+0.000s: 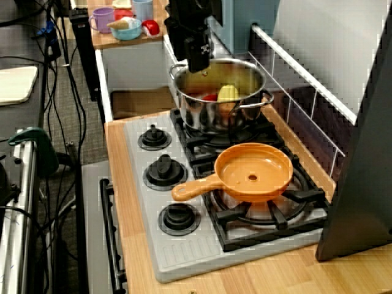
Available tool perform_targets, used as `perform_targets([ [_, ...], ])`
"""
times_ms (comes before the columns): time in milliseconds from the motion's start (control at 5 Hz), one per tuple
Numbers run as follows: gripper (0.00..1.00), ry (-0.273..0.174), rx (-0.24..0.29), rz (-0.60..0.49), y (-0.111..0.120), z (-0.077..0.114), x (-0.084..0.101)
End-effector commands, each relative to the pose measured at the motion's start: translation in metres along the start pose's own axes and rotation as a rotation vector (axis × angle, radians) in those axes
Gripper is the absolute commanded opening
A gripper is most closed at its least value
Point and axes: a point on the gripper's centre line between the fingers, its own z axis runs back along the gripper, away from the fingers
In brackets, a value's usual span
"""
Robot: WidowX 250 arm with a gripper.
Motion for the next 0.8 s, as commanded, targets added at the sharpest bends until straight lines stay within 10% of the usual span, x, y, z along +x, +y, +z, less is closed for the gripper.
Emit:
perform_targets([
  [0,1.0,-0.102,-0.02,-0.011,-0.027,0.038,0.006],
  [600,1.0,-0.136,0.019,-0.086,-0.086,0.037,0.0],
])
